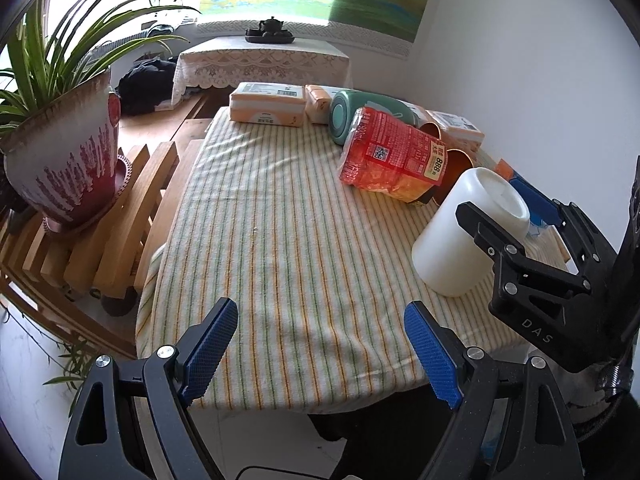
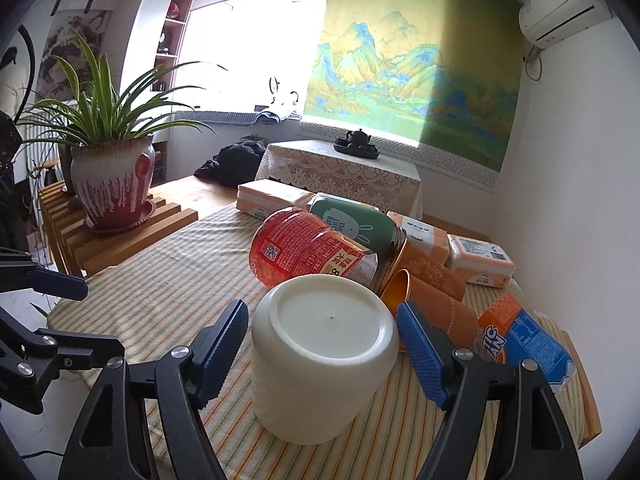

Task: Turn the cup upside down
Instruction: 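Lower the white cup rim-down onto the tablecloth with the right gripper, then open the right gripper and pull it back from the cup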

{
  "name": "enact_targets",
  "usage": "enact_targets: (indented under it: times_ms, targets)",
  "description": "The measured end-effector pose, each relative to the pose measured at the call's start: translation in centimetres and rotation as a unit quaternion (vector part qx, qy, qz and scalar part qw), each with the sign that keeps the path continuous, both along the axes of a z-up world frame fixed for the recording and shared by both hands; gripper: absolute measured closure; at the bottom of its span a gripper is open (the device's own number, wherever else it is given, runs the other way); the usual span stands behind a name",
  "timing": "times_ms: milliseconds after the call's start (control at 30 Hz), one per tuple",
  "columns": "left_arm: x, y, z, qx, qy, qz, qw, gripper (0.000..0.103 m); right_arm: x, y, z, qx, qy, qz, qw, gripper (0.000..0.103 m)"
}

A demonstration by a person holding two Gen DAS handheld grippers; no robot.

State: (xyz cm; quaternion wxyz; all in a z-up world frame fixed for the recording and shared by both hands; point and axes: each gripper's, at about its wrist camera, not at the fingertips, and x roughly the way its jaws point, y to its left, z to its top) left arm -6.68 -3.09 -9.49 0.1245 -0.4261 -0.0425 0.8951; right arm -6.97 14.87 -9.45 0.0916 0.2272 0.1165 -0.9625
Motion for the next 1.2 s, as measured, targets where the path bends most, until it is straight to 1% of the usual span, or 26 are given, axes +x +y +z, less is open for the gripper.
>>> enact_targets:
  times_ms: [233, 267, 300, 400, 533, 667, 867, 1000, 1200]
  targets:
    - [0.3, -0.1, 0.0, 0.001, 0.001, -0.001, 1.0, 0.015, 0.1, 0.3, 0.1, -0.012, -0.003, 0.002, 1.0, 0.029]
    - [0.3, -0.1, 0.0, 0.001, 0.001, -0.001, 1.0, 0.015, 0.1, 0.3, 0.1, -0.014, -0.005, 0.003, 1.0, 0.028]
    - [0.4, 0.0, 0.0, 0.0, 0.001, -0.002, 1.0, 0.015, 0.2, 0.3, 0.1, -0.017, -0.007, 0.006, 1.0, 0.025]
    - [0.5, 0.3, 0.0, 0.0, 0.003, -0.003, 1.0, 0.015, 0.2, 0.4, 0.2, -0.026, -0.01, 0.01, 1.0, 0.019]
    - [0.7, 0.7, 0.1, -0.001, 0.004, -0.005, 1.0, 0.015, 0.5, 0.7, 0.2, -0.032, -0.014, 0.01, 0.999, 0.018]
    - [1.1, 1.1, 0.6, -0.004, 0.014, -0.004, 0.9999, 0.015, 1.3, 1.4, 0.6, -0.05, -0.016, 0.006, 0.999, 0.018]
    - [1.9, 2.1, 1.8, -0.01, 0.042, 0.002, 0.9991, 0.015, 2.8, 3.5, 1.5, -0.084, -0.021, -0.015, 0.996, 0.016]
    - [2.5, 3.0, 2.7, -0.021, 0.064, 0.007, 0.9977, 0.015, 3.9, 4.9, 2.1, -0.095, -0.016, -0.034, 0.995, 0.016]
    - [3.6, 4.4, 4.0, -0.037, 0.108, 0.017, 0.9933, 0.015, 5.4, 6.8, 2.8, -0.112, -0.013, -0.057, 0.992, 0.016]
